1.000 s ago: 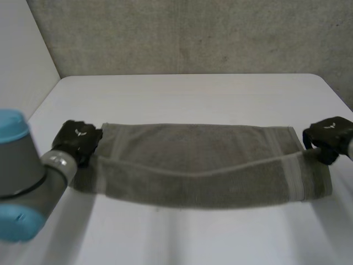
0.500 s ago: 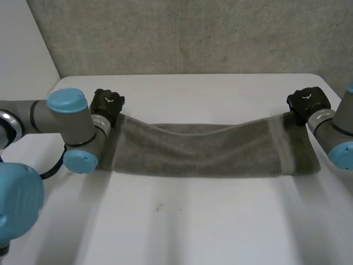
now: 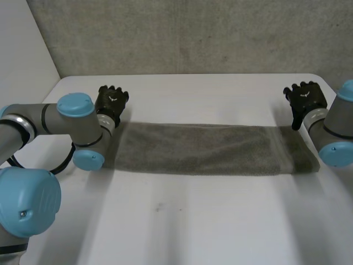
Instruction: Fold the towel.
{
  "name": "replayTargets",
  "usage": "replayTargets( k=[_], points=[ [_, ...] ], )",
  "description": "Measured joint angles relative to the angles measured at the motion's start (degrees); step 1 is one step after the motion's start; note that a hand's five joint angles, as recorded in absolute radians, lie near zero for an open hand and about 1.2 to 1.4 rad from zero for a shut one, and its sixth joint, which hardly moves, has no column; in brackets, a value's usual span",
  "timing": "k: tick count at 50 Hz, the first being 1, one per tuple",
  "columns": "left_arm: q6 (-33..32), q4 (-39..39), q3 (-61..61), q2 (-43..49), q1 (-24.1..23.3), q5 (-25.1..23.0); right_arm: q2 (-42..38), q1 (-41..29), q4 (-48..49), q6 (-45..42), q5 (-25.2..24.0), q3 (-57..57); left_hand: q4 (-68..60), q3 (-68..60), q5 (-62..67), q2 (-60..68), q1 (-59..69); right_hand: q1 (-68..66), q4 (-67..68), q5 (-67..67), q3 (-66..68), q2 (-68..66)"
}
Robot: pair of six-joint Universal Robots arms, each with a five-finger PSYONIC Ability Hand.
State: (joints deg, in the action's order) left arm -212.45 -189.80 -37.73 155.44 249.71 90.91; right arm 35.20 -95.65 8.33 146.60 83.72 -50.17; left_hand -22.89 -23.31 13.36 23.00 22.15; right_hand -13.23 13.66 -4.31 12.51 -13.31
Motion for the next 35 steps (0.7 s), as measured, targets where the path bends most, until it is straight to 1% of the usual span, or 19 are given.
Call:
replayTargets(
  k=[2,3,5,7,9,10,11,14,15,20,22,24,25,26,27,30,31,35],
  points=[
    [0.1,0.1,-0.5,-0.8,-0.2,0.1,1.7,-0.1,0.0,1.0,0.2,-0.4,6.9,7.9,-6.2,-7.6,-5.7,1.0,0.0,0.1,0.0,0.0],
    [0.1,0.2,-0.8,-1.2,-0.3,0.1,2.4,-0.1,0.0,1.4,0.2,-0.6,9.2,9.9,-8.5,-9.5,-8.3,1.1,0.0,0.1,0.0,0.0],
    [0.2,0.3,-1.8,-2.5,-0.4,0.3,4.2,-0.1,0.0,2.6,0.3,-1.4,10.6,10.8,-10.0,-10.7,-9.9,1.1,0.0,0.1,0.0,0.0],
    [0.3,0.4,-5.3,-6.0,-0.5,0.8,8.5,0.0,-0.1,5.0,0.1,-3.8,12.3,12.6,-11.2,-12.5,-11.0,1.1,0.0,0.1,0.0,0.0],
    [0.4,0.4,-6.2,-6.9,-0.5,0.9,9.6,0.0,-0.1,5.6,0.0,-4.6,12.3,12.6,-11.2,-12.5,-11.0,1.1,0.0,0.1,0.0,0.0],
    [0.7,0.3,-9.4,-10.0,-0.5,1.4,11.3,0.1,-0.2,6.3,-0.1,-5.8,12.6,13.0,-11.4,-12.8,-11.0,1.1,0.0,0.1,0.0,0.0],
    [1.0,0.2,-12.3,-12.6,-0.5,1.7,15.2,0.2,-0.5,7.5,-0.4,-8.8,12.8,13.2,-11.5,-12.9,-11.5,1.1,0.0,0.1,0.0,0.0],
    [2.3,0.1,-17.8,-17.5,-0.5,2.2,19.5,0.4,-1.3,8.1,-0.7,-12.8,13.0,13.5,-11.6,-13.1,-11.5,1.2,0.0,0.1,0.0,0.0],
    [3.7,0.1,-22.1,-21.3,-0.4,2.4,22.5,0.5,-2.3,8.2,-1.0,-15.9,13.0,13.5,-11.7,-13.3,-11.8,1.2,0.0,0.1,0.0,0.0],
    [8.3,-0.1,-32.4,-30.3,-0.2,2.5,28.8,1.0,-6.5,7.9,-2.3,-23.6,13.1,13.6,-11.7,-13.4,-11.8,1.4,0.0,0.3,0.0,0.0],
    [11.3,-0.1,-38.0,-35.0,0.0,2.4,31.0,1.9,-8.9,7.5,-3.4,-27.4,13.1,13.6,-11.7,-13.4,-11.8,1.4,0.0,0.3,0.0,0.0],
    [13.2,-0.1,-41.5,-37.9,0.2,2.3,31.9,2.5,-9.9,7.4,-4.1,-29.3,13.2,13.6,-11.7,-13.4,-11.8,1.3,0.0,0.3,0.0,0.0],
    [13.2,-0.1,-41.5,-37.9,0.2,2.3,31.9,2.5,-9.9,7.4,-4.1,-29.3,13.2,13.6,-11.7,-13.4,-11.8,1.3,0.0,0.3,0.0,0.0],
    [15.6,-0.1,-45.8,-41.1,0.3,2.2,33.1,3.8,-10.9,7.1,-5.7,-33.0,13.2,13.6,-11.7,-13.4,-11.8,-0.8,0.4,-0.1,0.7,-0.4],
    [16.2,-0.1,-46.9,-41.9,0.4,2.1,33.4,4.2,-11.0,7.0,-6.2,-33.8,13.2,13.6,-11.7,-13.4,-11.8,-3.1,0.9,-0.8,1.8,-1.0],
    [17.2,-0.2,-48.7,-43.2,0.4,2.1,33.8,4.8,-11.0,6.9,-7.0,-35.3,13.2,13.6,-11.7,-13.4,-11.8,-3.1,0.9,-0.8,1.8,-1.0],
    [19.7,-0.2,-54.3,-46.4,0.4,2.0,34.8,6.9,-9.9,6.7,-9.9,-40.1,13.3,13.6,-11.7,-13.5,-11.8,-13.1,8.5,-7.2,10.0,-8.2],
    [20.8,-0.7,-58.6,-48.3,0.4,1.9,35.2,8.6,-7.2,6.5,-12.5,-44.5,13.3,13.6,-11.7,-13.5,-11.8,-15.7,11.1,-9.5,12.3,-10.5]
  ],
)
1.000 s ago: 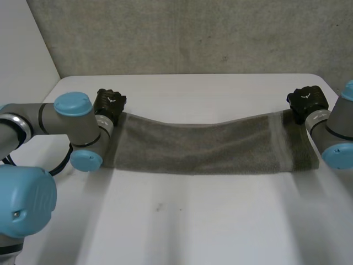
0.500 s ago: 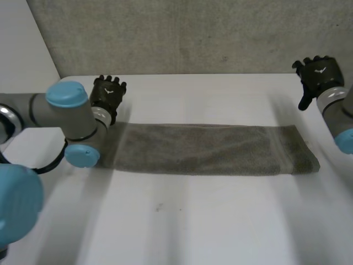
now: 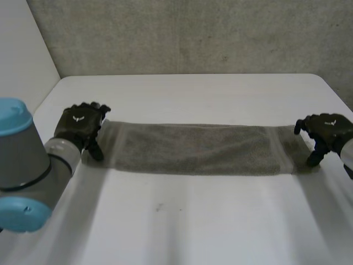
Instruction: Fold the towel.
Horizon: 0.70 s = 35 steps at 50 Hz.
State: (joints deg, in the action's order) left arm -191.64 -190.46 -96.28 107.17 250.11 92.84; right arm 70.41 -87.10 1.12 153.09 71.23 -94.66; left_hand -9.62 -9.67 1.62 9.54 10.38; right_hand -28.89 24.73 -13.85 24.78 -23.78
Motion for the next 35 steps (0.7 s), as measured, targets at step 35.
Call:
replayTargets(
  k=[35],
  points=[
    [0.0,-7.8,-8.7,-2.2,-0.2,-0.2,-10.6,4.6,13.1,-5.7,-0.6,-2.0,0.0,0.0,0.0,-0.1,0.0,-48.3,43.5,-41.8,42.6,-43.9]
  ],
)
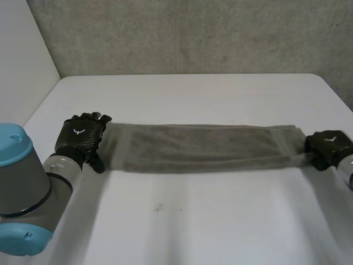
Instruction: Fold the towel.
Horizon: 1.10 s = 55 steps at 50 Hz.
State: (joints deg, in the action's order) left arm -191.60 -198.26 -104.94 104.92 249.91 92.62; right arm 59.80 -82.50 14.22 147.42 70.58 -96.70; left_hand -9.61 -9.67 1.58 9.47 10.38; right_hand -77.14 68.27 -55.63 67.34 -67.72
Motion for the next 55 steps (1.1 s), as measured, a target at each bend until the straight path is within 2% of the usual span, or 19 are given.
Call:
replayTargets(
  k=[12,15,19,23,25,26,29,33,37,42,47,49,50,51,52,53,55],
  points=[
    [0.0,-1.1,-1.0,-1.3,0.1,0.0,1.2,11.4,-1.5,-4.1,4.1,7.0,0.0,0.0,0.0,0.0,0.0,-0.8,0.0,-0.3,0.0,0.0],
    [0.0,-1.5,-1.2,-1.9,0.1,0.0,1.3,12.2,-2.6,-6.0,4.5,9.0,0.0,0.0,0.0,0.0,0.0,-0.9,0.0,-0.4,0.0,0.0],
    [0.0,-2.0,-1.5,-2.7,0.1,0.0,2.2,9.7,-3.9,-6.9,5.6,12.0,0.0,0.0,0.0,0.0,0.0,-0.9,0.0,-0.4,0.0,-0.1],
    [0.0,-2.3,-1.7,-3.3,0.1,0.0,4.5,-0.6,-4.6,-4.6,7.4,15.9,0.0,0.0,0.0,0.0,0.0,-0.9,0.1,-0.5,0.6,-0.1],
    [0.0,-2.4,-1.8,-3.4,0.1,0.0,4.7,-2.7,-4.5,-4.1,7.5,16.4,0.0,0.0,0.0,0.0,0.0,-0.9,0.1,-0.5,0.6,-0.1],
    [0.0,-2.4,-1.8,-3.4,0.1,0.0,5.0,-8.6,-4.4,-3.1,7.9,17.3,0.0,0.0,0.0,0.0,0.0,-0.9,0.1,-0.5,0.8,-0.1],
    [0.0,-2.4,-1.9,-3.5,0.1,0.0,4.6,-16.3,-3.9,-2.1,8.0,18.2,0.0,0.0,0.0,0.0,0.0,-0.9,0.2,-0.5,0.8,-0.1],
    [0.0,-2.4,-1.9,-3.4,0.1,0.0,1.2,-30.8,-2.6,-1.5,8.0,19.5,0.0,0.0,0.0,0.0,0.0,-1.0,0.3,-0.5,0.8,-0.1],
    [0.0,-2.4,-1.9,-3.4,0.1,0.0,-3.2,-40.7,-1.4,-1.5,8.0,20.1,0.0,0.0,0.0,0.0,0.0,-1.0,0.3,-0.7,0.8,-0.1],
    [0.0,-2.5,-2.1,-3.3,0.1,0.0,-8.6,-48.0,-0.6,-1.4,7.9,20.6,0.0,0.0,0.0,0.0,0.0,-1.2,0.3,-0.8,0.8,-0.1],
    [0.0,-3.4,-2.5,-3.3,0.1,0.0,-11.7,-50.2,-0.6,-0.7,7.8,20.6,0.0,0.0,0.0,0.0,0.0,-1.2,0.3,-0.8,0.9,-0.1],
    [-0.1,-4.1,-2.9,-3.3,0.1,0.0,-11.9,-50.3,-0.7,-0.1,8.0,20.4,0.0,0.0,0.0,0.0,0.0,3.5,-3.4,2.7,-2.7,4.4],
    [-0.1,-4.5,-3.0,-3.3,0.1,0.0,-11.7,-50.1,-0.9,0.7,8.2,20.1,0.0,0.0,0.0,0.0,0.0,24.4,-23.8,21.6,-23.1,25.2],
    [-0.1,-4.9,-3.2,-3.3,0.1,0.0,-11.1,-49.7,-1.1,1.8,8.4,19.8,0.0,0.0,0.0,0.0,0.0,39.5,-38.5,35.3,-38.9,39.6],
    [-0.1,-5.0,-3.3,-3.3,0.1,0.0,-10.7,-49.4,-1.3,2.4,8.5,19.5,0.0,0.0,0.0,0.0,0.0,49.0,-46.6,42.7,-45.9,46.6],
    [-0.1,-5.2,-3.4,-3.3,0.0,0.0,-10.1,-49.0,-1.4,3.1,8.6,19.2,0.0,0.0,0.0,0.0,0.0,49.0,-46.6,42.7,-45.9,46.6],
    [-0.1,-5.7,-3.7,-3.3,0.0,0.0,-7.0,-45.9,-2.0,6.3,9.1,17.5,0.0,0.0,0.0,0.0,0.0,64.1,-54.8,51.1,-54.9,54.6]
  ],
)
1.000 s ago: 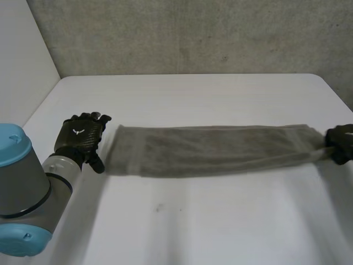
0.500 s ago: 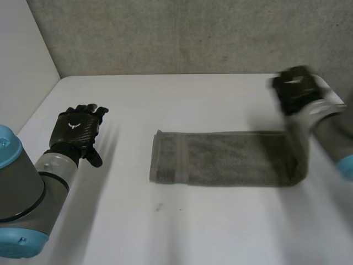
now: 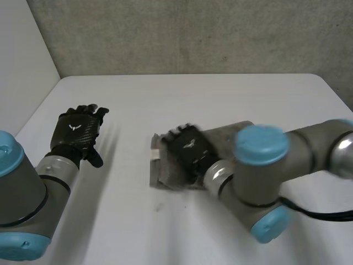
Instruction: Fold the towel.
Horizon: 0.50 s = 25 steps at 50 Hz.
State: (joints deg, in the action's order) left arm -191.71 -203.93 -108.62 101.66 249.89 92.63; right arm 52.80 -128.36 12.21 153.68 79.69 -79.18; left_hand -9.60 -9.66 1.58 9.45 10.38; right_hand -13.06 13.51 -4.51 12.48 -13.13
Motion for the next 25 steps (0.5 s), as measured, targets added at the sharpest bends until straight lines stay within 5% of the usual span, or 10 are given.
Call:
replayTargets(
  k=[6,15,18,21,25],
  points=[
    [0.0,-0.5,-0.4,0.1,-0.5,0.0,9.5,12.8,-2.0,7.8,0.0,-8.5,0.0,0.0,0.0,0.0,0.0,1.2,0.0,0.5,-0.1,0.0],
    [0.0,-0.4,-0.4,0.5,-0.7,0.0,12.2,23.8,-1.8,6.4,-3.5,-20.3,0.0,0.0,0.0,0.0,0.0,-3.1,1.2,-0.9,1.9,-1.6],
    [0.0,-0.4,-0.4,0.5,-0.7,0.1,11.8,25.7,-1.2,5.1,-5.0,-22.3,0.0,0.0,0.0,0.0,0.0,-19.6,14.9,-13.7,16.0,-15.0],
    [0.0,-0.4,-0.6,0.5,-0.8,0.1,11.1,27.9,0.8,3.2,-6.1,-24.0,0.0,0.0,0.0,0.0,0.0,-56.1,50.1,-46.7,49.5,-50.9],
    [0.0,-0.5,-0.7,0.4,-0.8,0.1,11.2,28.7,3.4,1.8,-5.3,-23.7,0.0,0.0,0.0,0.0,0.0,-61.6,54.5,-50.5,54.4,-53.7]
  ],
)
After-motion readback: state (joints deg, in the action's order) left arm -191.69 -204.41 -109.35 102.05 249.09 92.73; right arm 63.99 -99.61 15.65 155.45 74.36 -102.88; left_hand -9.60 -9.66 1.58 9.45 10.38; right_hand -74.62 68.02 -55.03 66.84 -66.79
